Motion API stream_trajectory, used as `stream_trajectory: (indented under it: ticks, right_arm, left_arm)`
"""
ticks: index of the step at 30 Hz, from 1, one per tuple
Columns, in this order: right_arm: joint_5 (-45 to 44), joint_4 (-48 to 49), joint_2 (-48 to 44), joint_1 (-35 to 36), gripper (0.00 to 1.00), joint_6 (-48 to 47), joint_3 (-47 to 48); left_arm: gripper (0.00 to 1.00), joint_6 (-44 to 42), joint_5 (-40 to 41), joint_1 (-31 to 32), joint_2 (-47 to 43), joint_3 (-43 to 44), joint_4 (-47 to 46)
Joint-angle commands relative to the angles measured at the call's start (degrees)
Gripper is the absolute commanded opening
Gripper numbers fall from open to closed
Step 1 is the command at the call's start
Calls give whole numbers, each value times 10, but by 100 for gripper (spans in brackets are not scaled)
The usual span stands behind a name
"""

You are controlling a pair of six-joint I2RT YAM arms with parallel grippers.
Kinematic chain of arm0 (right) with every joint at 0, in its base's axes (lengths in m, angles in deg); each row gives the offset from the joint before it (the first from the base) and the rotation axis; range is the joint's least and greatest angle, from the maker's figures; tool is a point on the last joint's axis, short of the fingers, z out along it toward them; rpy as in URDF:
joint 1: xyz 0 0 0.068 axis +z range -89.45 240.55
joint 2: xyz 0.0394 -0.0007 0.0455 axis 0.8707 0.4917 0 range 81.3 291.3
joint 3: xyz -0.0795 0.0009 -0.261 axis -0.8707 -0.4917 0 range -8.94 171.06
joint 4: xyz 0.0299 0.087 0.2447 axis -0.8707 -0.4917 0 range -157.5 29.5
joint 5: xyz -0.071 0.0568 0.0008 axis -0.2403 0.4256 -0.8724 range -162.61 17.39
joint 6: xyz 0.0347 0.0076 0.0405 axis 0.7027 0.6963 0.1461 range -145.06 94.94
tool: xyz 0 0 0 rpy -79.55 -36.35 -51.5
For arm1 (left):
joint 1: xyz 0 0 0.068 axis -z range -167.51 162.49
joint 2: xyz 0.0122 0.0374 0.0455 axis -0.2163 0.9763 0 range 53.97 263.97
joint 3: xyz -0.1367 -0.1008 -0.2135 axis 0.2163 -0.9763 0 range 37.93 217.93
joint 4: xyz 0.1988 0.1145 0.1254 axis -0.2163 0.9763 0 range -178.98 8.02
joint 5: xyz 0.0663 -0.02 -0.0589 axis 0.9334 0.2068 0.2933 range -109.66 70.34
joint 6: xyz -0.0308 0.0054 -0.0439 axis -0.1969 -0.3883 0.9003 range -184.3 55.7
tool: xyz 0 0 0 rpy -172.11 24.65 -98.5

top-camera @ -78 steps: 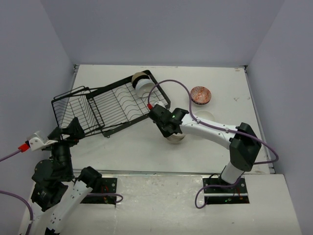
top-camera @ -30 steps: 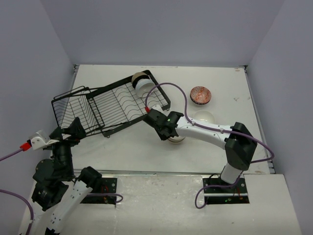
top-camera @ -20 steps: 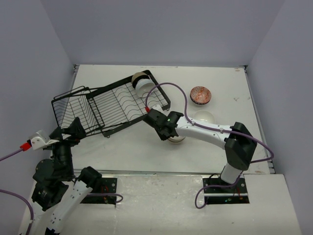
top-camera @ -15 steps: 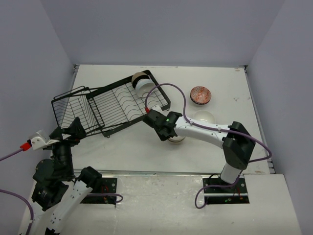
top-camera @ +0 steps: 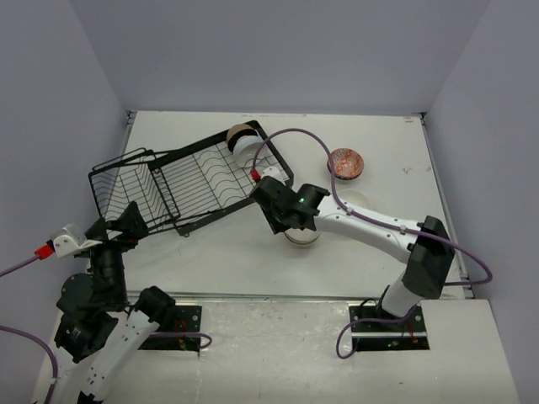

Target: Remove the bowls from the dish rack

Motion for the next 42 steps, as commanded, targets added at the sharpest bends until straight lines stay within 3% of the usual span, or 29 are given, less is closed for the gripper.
stream_trajectory:
  ticks: [1, 5, 7, 11, 15, 19, 25, 29, 35, 42]
  right_arm:
    - [0, 18, -45, -3, 41, -15, 64]
    - [91, 118, -43, -48, 40, -41, 72]
    - [192, 208, -36, -90, 43, -27, 68]
    - [301, 423, -8, -153, 59, 89, 32]
    - [351, 524, 57, -209, 62, 215, 48]
    - [340, 627, 112, -232, 62, 349, 36]
    - [237, 676, 170, -233, 63, 459, 28]
    - [184, 688, 202, -232, 63, 535, 16]
    - [143, 707, 245, -231, 61, 608, 11]
    - [126, 751, 299, -233, 57, 614, 45]
  left_arm:
    - [100, -19, -3, -3, 3, -2, -10]
    - [100, -19, -1, -3, 4, -2, -10]
    - [100, -19, 1, -2, 5, -3, -11]
    - [100, -23, -4, -2, 13, -6, -14]
    - [100, -22, -17, -2, 48, -5, -19]
    - [100, -14, -48, -11, 104, 7, -9]
    - [100, -1, -148, -86, 191, 16, -11]
    - [100, -5, -165, -100, 202, 15, -19]
    - [100, -8, -171, -100, 193, 9, -20]
    - [100, -12, -184, -100, 191, 8, -26]
